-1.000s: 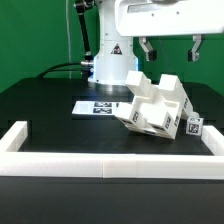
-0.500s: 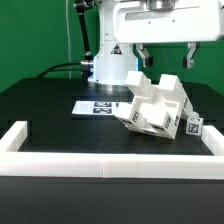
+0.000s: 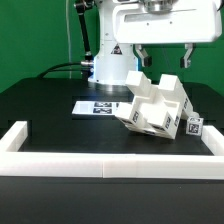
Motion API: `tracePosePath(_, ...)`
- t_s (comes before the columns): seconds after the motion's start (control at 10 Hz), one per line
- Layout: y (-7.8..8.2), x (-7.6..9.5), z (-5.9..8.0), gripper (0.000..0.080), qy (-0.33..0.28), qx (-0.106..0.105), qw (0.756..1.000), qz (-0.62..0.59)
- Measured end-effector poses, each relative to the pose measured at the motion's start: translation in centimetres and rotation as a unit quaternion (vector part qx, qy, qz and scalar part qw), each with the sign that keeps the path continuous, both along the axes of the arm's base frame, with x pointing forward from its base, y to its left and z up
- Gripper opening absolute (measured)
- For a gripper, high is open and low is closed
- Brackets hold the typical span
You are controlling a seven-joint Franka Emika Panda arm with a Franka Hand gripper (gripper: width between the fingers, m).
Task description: Assemble chair
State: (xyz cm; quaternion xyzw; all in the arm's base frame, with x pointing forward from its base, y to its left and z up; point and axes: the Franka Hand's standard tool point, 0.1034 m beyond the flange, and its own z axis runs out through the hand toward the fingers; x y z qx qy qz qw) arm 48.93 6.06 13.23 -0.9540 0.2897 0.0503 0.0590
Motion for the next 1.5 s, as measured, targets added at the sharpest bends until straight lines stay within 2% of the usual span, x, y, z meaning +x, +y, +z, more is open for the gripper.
tracePosePath(0.1, -0.3, -0.1, -0.7, 0.0649, 0.005, -0.003, 1.000, 0.004)
tracePosePath(0.9, -2.7, 1.7, -2.5, 0.0649, 0.007, -0.013, 1.000, 0.014)
tracePosePath(1.1, -3.6, 3.0, -3.4, 0.0649, 0.006, -0.019, 1.000, 0.013)
tracePosePath(1.5, -3.6, 5.1, -3.4, 0.0649, -0.010, -0.026, 0.999, 0.017)
